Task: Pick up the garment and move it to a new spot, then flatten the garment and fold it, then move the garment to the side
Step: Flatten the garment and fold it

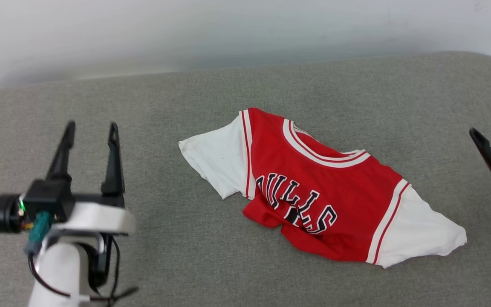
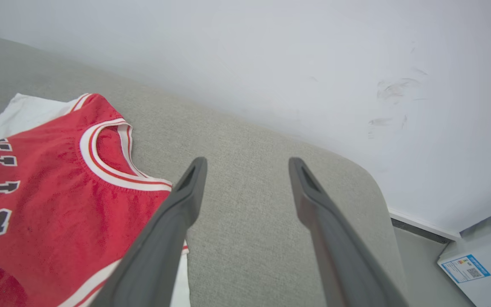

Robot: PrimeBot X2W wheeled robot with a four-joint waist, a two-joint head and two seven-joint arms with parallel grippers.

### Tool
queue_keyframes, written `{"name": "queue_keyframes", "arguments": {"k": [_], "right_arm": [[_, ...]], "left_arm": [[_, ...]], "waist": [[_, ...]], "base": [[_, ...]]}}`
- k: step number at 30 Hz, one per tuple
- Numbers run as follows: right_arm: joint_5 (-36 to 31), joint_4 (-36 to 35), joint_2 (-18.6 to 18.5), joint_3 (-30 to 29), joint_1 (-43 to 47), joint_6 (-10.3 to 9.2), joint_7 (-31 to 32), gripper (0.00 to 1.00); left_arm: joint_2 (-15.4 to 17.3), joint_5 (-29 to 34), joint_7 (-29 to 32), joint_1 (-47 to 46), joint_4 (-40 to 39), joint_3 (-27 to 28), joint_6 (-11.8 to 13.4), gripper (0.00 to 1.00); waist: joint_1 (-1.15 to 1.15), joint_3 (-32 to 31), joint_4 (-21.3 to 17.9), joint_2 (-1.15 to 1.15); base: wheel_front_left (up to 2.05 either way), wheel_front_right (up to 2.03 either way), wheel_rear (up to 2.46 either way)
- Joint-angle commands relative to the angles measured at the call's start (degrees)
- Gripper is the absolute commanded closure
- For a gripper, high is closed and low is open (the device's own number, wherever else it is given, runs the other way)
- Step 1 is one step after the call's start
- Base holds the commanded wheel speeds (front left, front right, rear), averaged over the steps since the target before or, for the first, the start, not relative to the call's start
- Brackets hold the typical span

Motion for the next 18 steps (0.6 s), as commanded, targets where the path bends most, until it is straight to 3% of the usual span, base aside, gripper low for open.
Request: {"name": "queue_keyframes", "arguments": {"k": [1, 9, 13, 18], "right_arm": [[-0.75, -0.49, 1.65, -1.35, 1.74, -0.04, -0.68, 0.0], [-18.04, -11.58, 21.84, -21.17, 13.84, -0.04, -6.98, 0.0], [-23.68, -16.58, 30.27, -25.93, 18.89, -0.03, -8.21, 0.0], [-26.79, -19.93, 35.72, -27.53, 22.23, -0.04, -8.93, 0.0]], "left_arm": [[0.53, 0.13, -0.13, -1.21, 0.48, -0.07, -0.37, 0.0], [5.92, 0.19, 1.26, -14.88, 6.29, -2.91, -2.79, 0.0], [8.55, -1.71, 8.52, -22.11, 8.03, -6.13, -3.58, 0.0], [13.66, -8.95, 23.07, -30.22, 10.19, -15.59, -3.85, 0.0]], "waist": [[0.0, 0.24, -0.24, 0.0], [0.0, 3.11, -1.57, 0.0], [0.0, 5.31, -2.24, 0.0], [0.0, 7.94, -3.57, 0.0]], "base": [[0.0, 0.0, 0.0], [0.0, 0.0, 0.0], [0.0, 0.0, 0.0], [0.0, 0.0, 0.0]]}}
